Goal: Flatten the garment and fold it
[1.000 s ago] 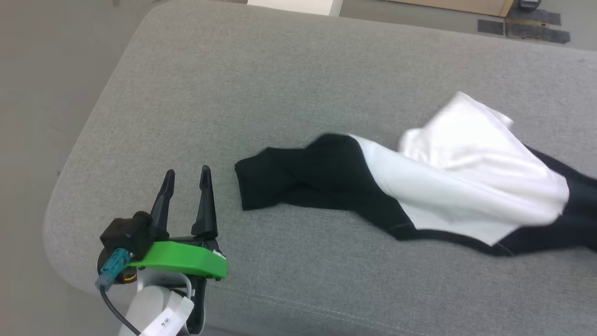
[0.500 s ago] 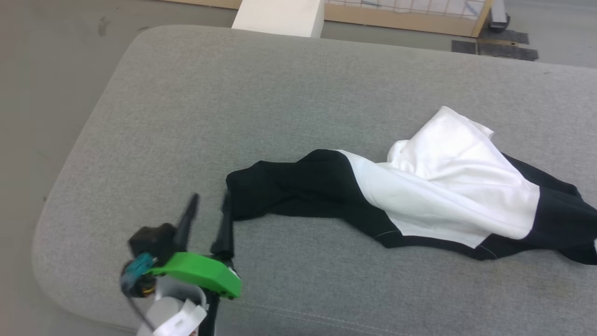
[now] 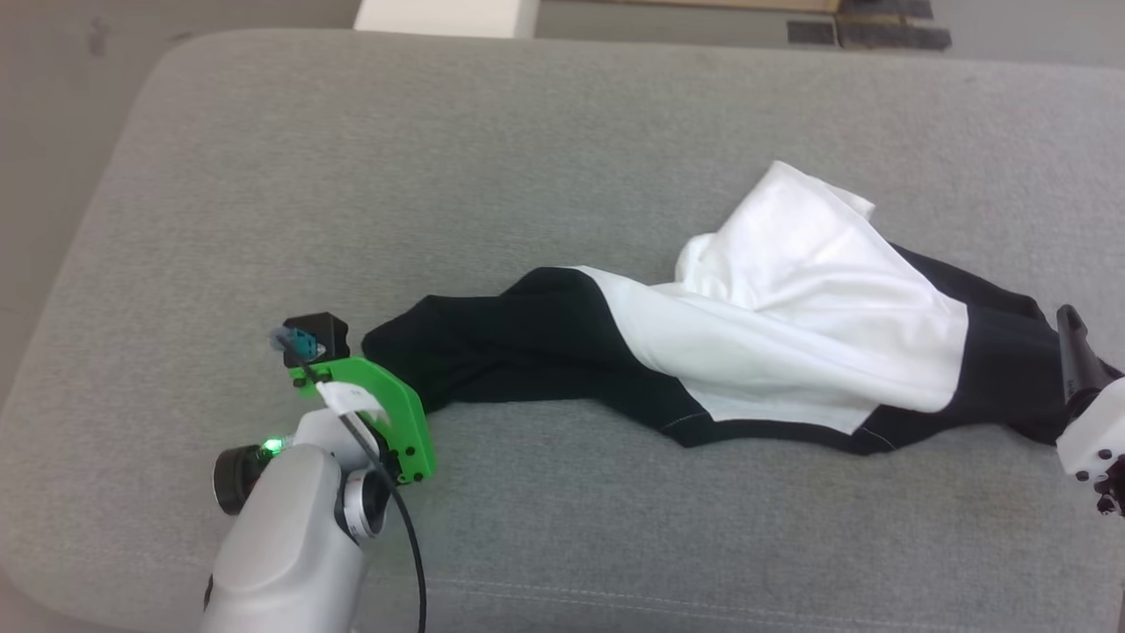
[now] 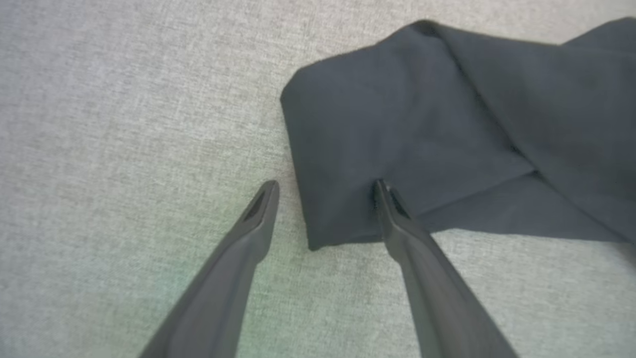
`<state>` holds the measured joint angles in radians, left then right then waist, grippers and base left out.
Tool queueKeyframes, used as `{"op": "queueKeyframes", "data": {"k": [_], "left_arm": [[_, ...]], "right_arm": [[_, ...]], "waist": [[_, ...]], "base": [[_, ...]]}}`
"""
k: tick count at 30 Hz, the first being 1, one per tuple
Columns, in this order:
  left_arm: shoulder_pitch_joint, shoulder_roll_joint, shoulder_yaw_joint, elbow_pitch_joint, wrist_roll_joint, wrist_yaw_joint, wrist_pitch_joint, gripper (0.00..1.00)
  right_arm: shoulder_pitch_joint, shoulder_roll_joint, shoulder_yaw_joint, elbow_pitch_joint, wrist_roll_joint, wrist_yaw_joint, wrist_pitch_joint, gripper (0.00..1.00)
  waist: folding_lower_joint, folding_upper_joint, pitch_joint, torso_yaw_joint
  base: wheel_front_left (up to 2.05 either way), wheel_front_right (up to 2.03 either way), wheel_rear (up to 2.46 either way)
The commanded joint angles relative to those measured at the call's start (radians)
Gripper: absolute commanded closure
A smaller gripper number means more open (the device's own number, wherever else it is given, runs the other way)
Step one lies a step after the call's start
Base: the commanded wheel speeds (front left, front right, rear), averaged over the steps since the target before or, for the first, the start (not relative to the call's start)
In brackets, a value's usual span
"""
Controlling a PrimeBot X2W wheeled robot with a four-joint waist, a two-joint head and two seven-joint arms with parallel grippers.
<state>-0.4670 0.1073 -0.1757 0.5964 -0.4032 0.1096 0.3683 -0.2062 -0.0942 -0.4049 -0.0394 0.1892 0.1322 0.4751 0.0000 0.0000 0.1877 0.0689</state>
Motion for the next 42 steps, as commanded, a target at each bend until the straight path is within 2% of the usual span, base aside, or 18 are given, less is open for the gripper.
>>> {"op": "queueKeyframes", "data": {"k": [1,2,3,4,5,9,17,20,23,24,25,26,30,32,37,42], "left_arm": [[-0.014,0.005,-0.008,0.022,0.001,-0.007,0.020,0.00],[-0.018,0.003,-0.014,0.036,-0.007,-0.024,0.032,0.25],[-0.021,0.001,-0.016,0.045,-0.013,-0.036,0.034,0.73],[-0.024,-0.001,-0.018,0.055,-0.025,-0.052,0.038,1.00],[-0.032,-0.002,-0.017,0.055,-0.031,-0.066,0.025,1.00],[-0.106,0.037,0.016,0.030,-0.027,-0.072,-0.078,1.00],[-0.297,0.196,0.112,-0.089,0.007,-0.064,-0.286,1.00],[-0.280,0.229,0.138,-0.097,0.006,-0.052,-0.307,1.00],[-0.207,0.227,0.140,-0.065,0.002,-0.033,-0.294,1.00],[-0.188,0.216,0.152,-0.052,-0.012,-0.023,-0.295,0.76],[-0.169,0.209,0.162,-0.038,-0.021,-0.012,-0.302,0.22],[-0.156,0.201,0.168,-0.026,-0.030,-0.006,-0.302,0.00],[-0.116,0.190,0.187,0.000,-0.057,-0.007,-0.322,0.00],[-0.092,0.186,0.212,-0.022,-0.073,-0.008,-0.382,0.00],[0.057,0.148,0.255,-0.154,-0.078,-0.011,-0.582,0.00],[0.212,0.088,0.209,-0.335,0.017,-0.022,-0.628,0.00]], "right_arm": [[-0.014,0.001,0.004,-0.006,0.007,-0.002,0.000,0.00],[-0.014,0.003,0.004,-0.007,0.009,-0.002,-0.002,0.00],[-0.015,0.003,0.003,-0.005,0.010,-0.002,-0.003,0.00],[-0.017,0.004,0.000,-0.003,0.010,-0.002,-0.006,0.00],[-0.017,0.005,-0.004,0.000,0.010,-0.002,-0.010,0.00],[-0.012,0.010,-0.014,0.010,0.006,-0.002,-0.021,0.00],[-0.014,0.014,-0.009,0.031,-0.002,-0.002,-0.035,0.00],[-0.012,0.016,-0.006,0.038,-0.002,-0.002,-0.042,0.00],[-0.006,0.018,-0.003,0.044,-0.002,-0.002,-0.044,0.00],[-0.005,0.018,-0.002,0.046,-0.002,-0.002,-0.044,0.00],[-0.003,0.018,-0.001,0.046,-0.002,-0.002,-0.044,0.00],[-0.001,0.018,0.000,0.045,-0.002,-0.002,-0.043,0.00],[0.008,0.011,0.023,0.043,0.001,-0.002,-0.038,0.00],[0.014,0.009,0.044,0.041,0.003,-0.002,-0.036,0.00],[0.008,0.015,0.124,0.040,0.017,-0.002,-0.017,0.00],[-0.074,-0.018,0.232,0.101,-0.015,-0.002,0.040,0.00]], "waist": [[0.0000,0.0000,0.032,-0.034],[0.0000,0.0000,0.037,-0.039],[0.0000,0.0000,0.040,-0.042],[0.0000,0.0000,0.045,-0.044],[0.0000,0.0000,0.048,-0.043],[0.0000,0.0000,0.059,-0.036],[0.0000,0.0000,0.071,-0.035],[0.0000,0.0000,0.070,-0.036],[0.0000,0.0000,0.071,-0.028],[0.0000,0.0000,0.071,-0.024],[0.0000,0.0000,0.068,-0.019],[0.0000,0.0000,0.067,-0.014],[0.0000,0.0000,0.052,0.000],[0.0000,0.0000,0.040,0.003],[0.0000,0.0000,0.015,0.005],[0.0000,0.0000,0.022,0.029]], "base": [[0.00,0.00,0.00],[0.00,0.00,0.00],[0.00,0.00,0.00],[0.00,0.00,0.00],[0.00,0.00,0.00],[0.00,0.00,0.00],[0.00,0.00,0.00],[0.00,0.00,0.00],[0.00,0.00,0.00],[0.00,0.00,0.00],[0.00,0.00,0.00],[0.00,0.00,0.00],[0.00,0.00,0.00],[0.00,0.00,0.00],[0.00,0.00,0.00],[0.00,0.00,0.00]]}}
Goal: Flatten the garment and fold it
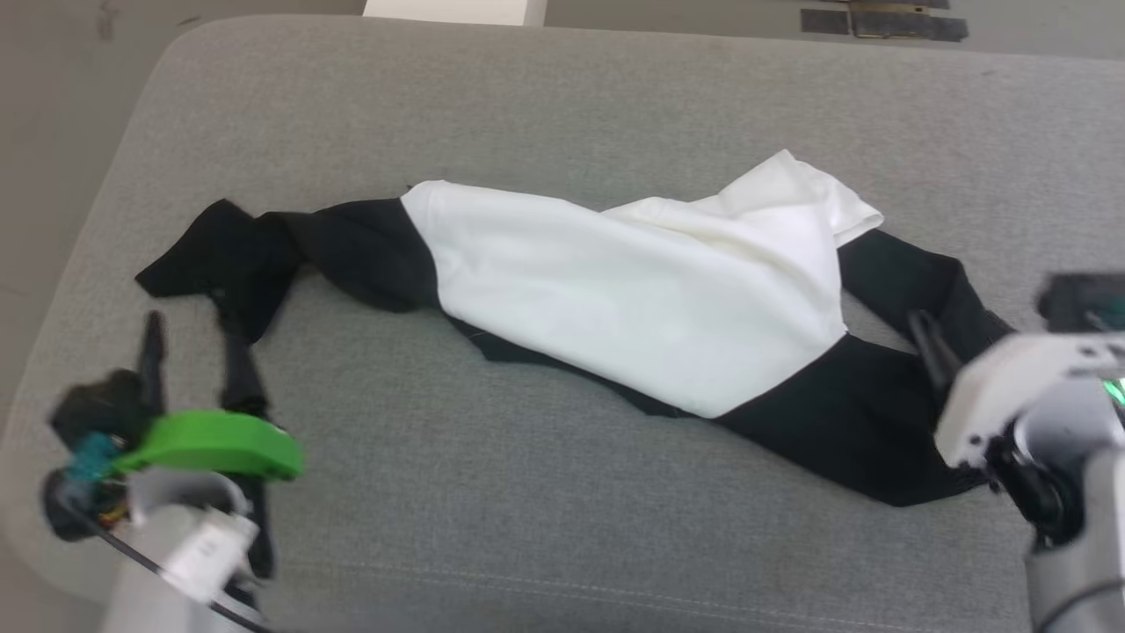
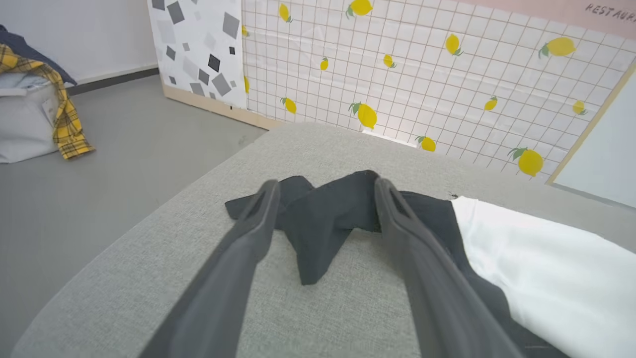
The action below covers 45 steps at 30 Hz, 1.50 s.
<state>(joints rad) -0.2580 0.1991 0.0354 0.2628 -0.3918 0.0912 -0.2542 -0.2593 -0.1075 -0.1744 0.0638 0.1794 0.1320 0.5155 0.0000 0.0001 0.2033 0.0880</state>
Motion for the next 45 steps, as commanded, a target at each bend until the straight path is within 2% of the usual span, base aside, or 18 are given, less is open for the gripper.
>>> {"op": "queueKeyframes", "data": {"k": [1,5,12,18,23,24,25,29,33,38,43,44,45], "left_arm": [[0.023,-0.020,-0.010,-0.048,0.029,-0.006,-0.007,0.00],[0.062,-0.077,-0.028,-0.165,0.086,-0.022,-0.007,0.00],[0.038,-0.131,-0.072,-0.187,0.108,-0.064,-0.007,0.00],[0.012,-0.146,-0.100,-0.164,0.096,-0.082,-0.007,0.00],[0.000,-0.148,-0.126,-0.153,0.071,-0.084,-0.008,0.00],[-0.004,-0.148,-0.135,-0.152,0.060,-0.081,-0.008,0.00],[-0.007,-0.148,-0.143,-0.152,0.053,-0.079,-0.008,0.00],[-0.019,-0.149,-0.172,-0.155,0.030,-0.069,-0.008,0.00],[-0.033,-0.149,-0.200,-0.157,0.012,-0.063,-0.008,0.00],[-0.048,-0.149,-0.224,-0.155,-0.002,-0.061,-0.008,0.00],[-0.050,-0.149,-0.229,-0.152,-0.007,-0.057,-0.008,0.00],[-0.047,-0.149,-0.227,-0.150,-0.007,-0.056,-0.008,0.00],[-0.043,-0.149,-0.224,-0.148,-0.005,-0.055,-0.008,0.00]], "right_arm": [[-0.054,-0.020,0.031,0.018,-0.020,-0.001,0.009,0.00],[-0.204,-0.052,0.121,0.130,-0.061,-0.001,0.059,0.00],[-0.457,-0.099,0.282,0.363,-0.155,-0.001,0.128,0.00],[-0.553,-0.126,0.408,0.518,-0.164,-0.001,0.200,0.00],[-0.581,-0.154,0.471,0.584,-0.153,-0.001,0.250,0.00],[-0.588,-0.159,0.470,0.590,-0.145,-0.001,0.256,0.62],[-0.596,-0.163,0.470,0.592,-0.140,-0.001,0.257,1.00],[-0.658,-0.168,0.445,0.577,-0.121,-0.001,0.213,1.00],[-0.766,-0.161,0.379,0.559,-0.156,-0.001,0.121,1.00],[-0.901,-0.137,0.304,0.570,-0.252,-0.001,0.013,1.00],[-0.938,-0.115,0.236,0.614,-0.367,-0.001,-0.062,1.00],[-0.931,-0.099,0.215,0.638,-0.371,-0.001,-0.061,0.58],[-0.923,-0.084,0.203,0.658,-0.375,-0.001,-0.060,0.00]], "waist": [[0.0000,-0.0001,0.014,0.022],[0.0000,-0.0001,0.051,0.071],[0.0000,-0.0001,0.134,0.180],[0.0000,-0.0001,0.182,0.238],[0.0000,-0.0001,0.205,0.265],[0.0000,-0.0001,0.210,0.271],[0.0000,-0.0001,0.213,0.276],[0.0000,-0.0001,0.227,0.293],[0.0000,-0.0001,0.243,0.319],[0.0000,-0.0001,0.258,0.352],[0.0000,-0.0001,0.255,0.363],[0.0000,-0.0001,0.247,0.360],[0.0000,-0.0001,0.239,0.355]], "base": [[0.00,0.00,0.00],[0.00,0.00,0.00],[0.00,0.00,0.00],[0.00,0.00,0.00],[0.00,0.00,0.00],[0.00,0.00,0.00],[0.00,0.00,0.00],[0.00,0.00,0.00],[0.00,0.00,0.00],[0.00,0.00,0.00],[0.00,0.00,0.00],[0.00,0.00,0.00],[0.00,0.00,0.00]]}}
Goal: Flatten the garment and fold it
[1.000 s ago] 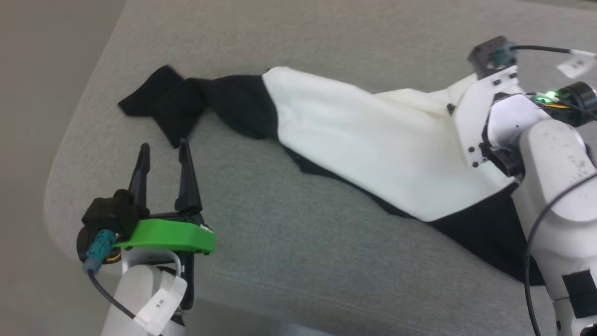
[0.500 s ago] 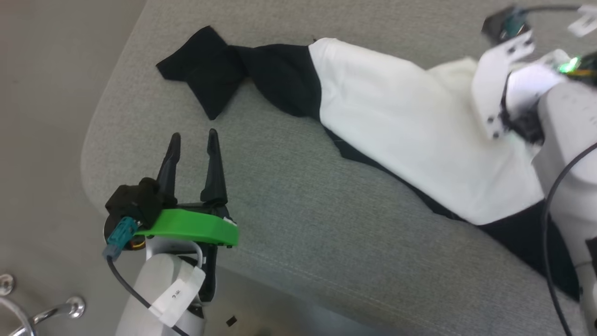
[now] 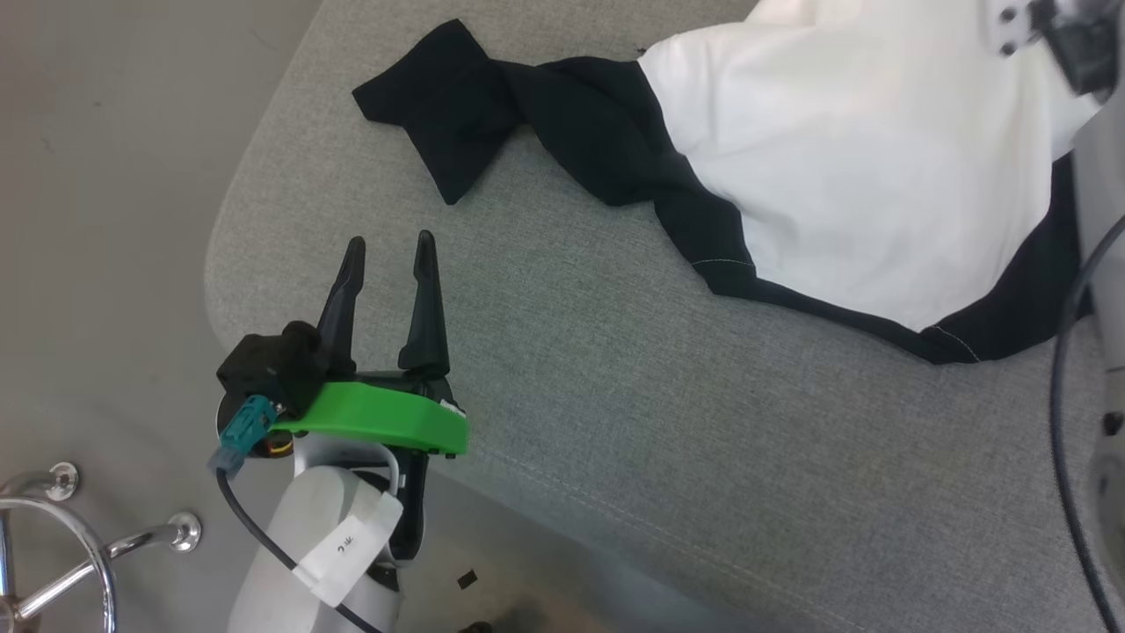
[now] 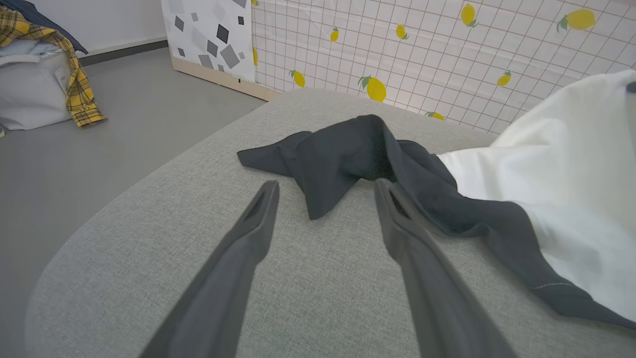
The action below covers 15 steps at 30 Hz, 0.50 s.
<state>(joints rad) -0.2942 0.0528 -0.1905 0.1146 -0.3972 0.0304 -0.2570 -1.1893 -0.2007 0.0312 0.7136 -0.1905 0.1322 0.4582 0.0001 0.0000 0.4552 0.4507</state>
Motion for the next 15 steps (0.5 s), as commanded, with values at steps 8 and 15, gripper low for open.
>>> {"op": "queueKeyframes", "data": {"k": [8,15], "left_arm": [[0.030,-0.003,0.029,0.025,0.028,-0.005,-0.005,0.00],[0.077,-0.003,0.072,0.044,0.061,-0.018,-0.005,0.00]], "right_arm": [[0.120,0.074,-0.095,-0.003,0.129,-0.002,-0.205,0.00],[0.390,0.071,-0.042,-0.122,0.294,-0.002,-0.329,0.00]], "waist": [[-0.0001,0.0000,-0.122,-0.069],[-0.0001,0.0000,-0.227,-0.159]], "base": [[0.00,0.00,0.00],[0.00,0.00,0.00]]}}
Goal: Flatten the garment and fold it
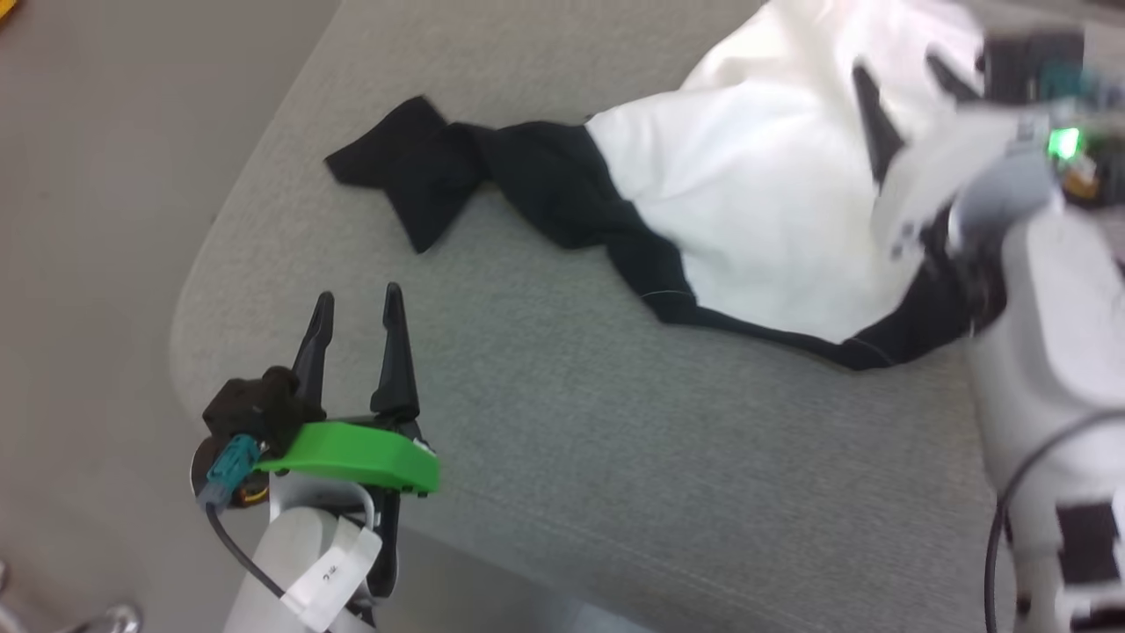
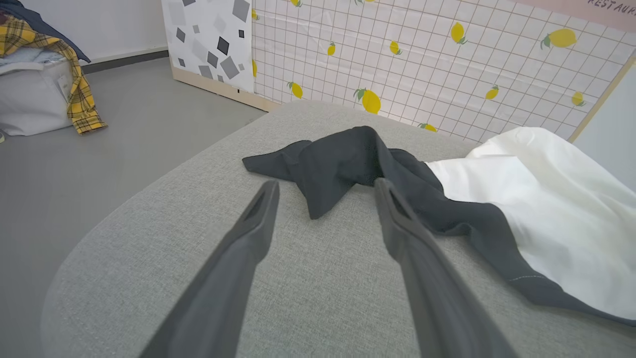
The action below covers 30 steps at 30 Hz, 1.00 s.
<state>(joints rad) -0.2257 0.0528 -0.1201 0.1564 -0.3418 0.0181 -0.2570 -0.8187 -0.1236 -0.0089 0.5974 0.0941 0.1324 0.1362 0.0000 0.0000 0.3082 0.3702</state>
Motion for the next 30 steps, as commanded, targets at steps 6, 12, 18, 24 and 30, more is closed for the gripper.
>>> {"op": "queueKeyframes", "data": {"k": [6,12,18,24,30], "left_arm": [[0.045,-0.003,0.022,0.015,0.012,-0.009,-0.005,0.00],[0.078,-0.003,0.034,0.025,0.007,-0.008,-0.005,0.00],[0.082,-0.003,0.029,0.023,-0.002,-0.007,-0.005,0.00],[0.055,-0.003,0.012,0.014,-0.007,-0.009,-0.005,0.00],[0.035,-0.003,0.002,-0.001,-0.022,0.000,-0.005,0.00]], "right_arm": [[0.290,-0.001,-0.039,-0.175,0.115,-0.002,-0.016,0.00],[0.517,0.039,-0.072,-0.332,0.150,-0.002,0.064,0.00],[0.586,0.055,-0.075,-0.396,0.135,-0.002,0.190,0.00],[0.467,0.056,-0.070,-0.353,0.061,-0.002,0.379,0.00],[0.330,0.036,-0.085,-0.265,-0.060,-0.002,0.564,0.00]], "waist": [[0.0000,0.0000,-0.136,-0.136],[0.0000,0.0000,-0.160,-0.178],[0.0000,0.0000,-0.149,-0.187],[0.0000,0.0000,-0.101,-0.157],[0.0000,0.0000,-0.048,-0.111]], "base": [[0.00,0.00,0.00],[0.00,0.00,0.00],[0.00,0.00,0.00],[0.00,0.00,0.00],[0.00,0.00,0.00]]}}
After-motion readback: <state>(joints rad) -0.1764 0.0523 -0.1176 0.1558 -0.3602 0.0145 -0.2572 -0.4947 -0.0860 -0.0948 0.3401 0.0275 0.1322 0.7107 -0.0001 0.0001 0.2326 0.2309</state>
